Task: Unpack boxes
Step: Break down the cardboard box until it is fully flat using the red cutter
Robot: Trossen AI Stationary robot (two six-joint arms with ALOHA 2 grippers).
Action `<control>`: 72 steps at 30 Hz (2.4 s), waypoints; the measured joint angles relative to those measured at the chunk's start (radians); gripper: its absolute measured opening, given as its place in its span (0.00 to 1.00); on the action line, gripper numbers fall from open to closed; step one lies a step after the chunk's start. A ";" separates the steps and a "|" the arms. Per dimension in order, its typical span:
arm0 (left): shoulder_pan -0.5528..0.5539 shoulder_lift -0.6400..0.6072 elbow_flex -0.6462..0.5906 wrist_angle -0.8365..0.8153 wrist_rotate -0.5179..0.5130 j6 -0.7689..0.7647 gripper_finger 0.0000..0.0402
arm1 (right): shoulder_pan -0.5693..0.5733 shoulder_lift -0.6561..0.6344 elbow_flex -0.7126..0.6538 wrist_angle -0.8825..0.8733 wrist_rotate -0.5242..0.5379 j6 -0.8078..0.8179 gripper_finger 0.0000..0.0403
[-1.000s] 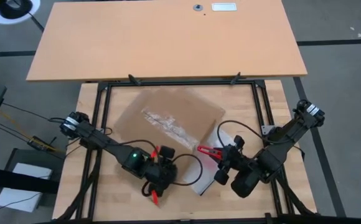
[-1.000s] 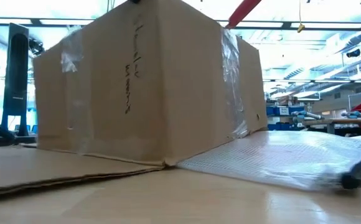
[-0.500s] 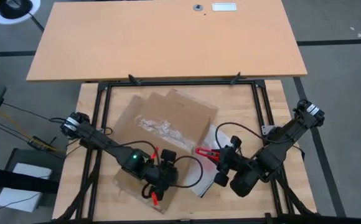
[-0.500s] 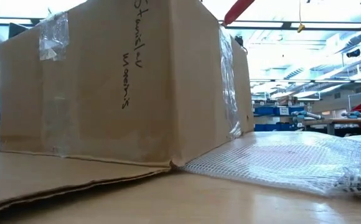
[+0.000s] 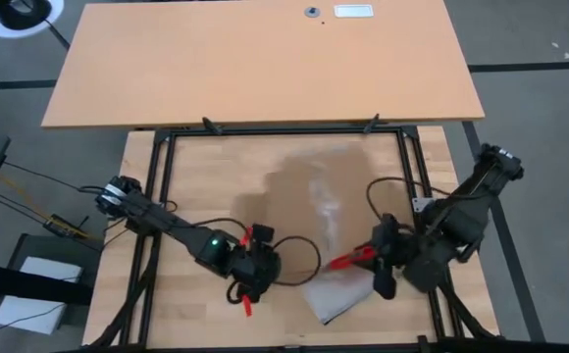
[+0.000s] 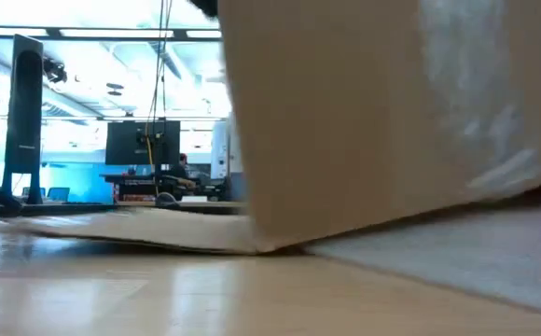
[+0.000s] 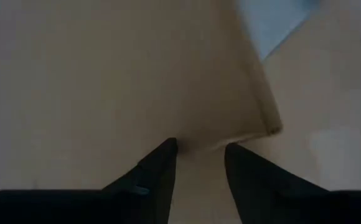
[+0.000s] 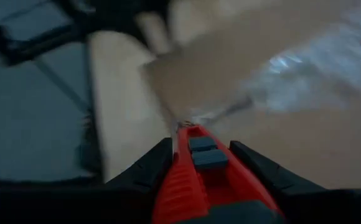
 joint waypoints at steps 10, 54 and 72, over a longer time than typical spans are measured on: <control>0.011 0.004 0.009 -0.051 -0.048 -0.106 0.36 | -0.019 -0.047 0.003 -0.017 0.053 0.009 0.34; 0.239 -0.097 0.415 -0.017 0.329 -0.334 0.36 | -0.103 -0.024 0.054 0.216 0.100 -0.818 0.34; 0.334 -0.073 0.343 0.146 0.800 -0.327 0.36 | -0.155 0.066 0.054 0.544 0.116 -1.455 0.35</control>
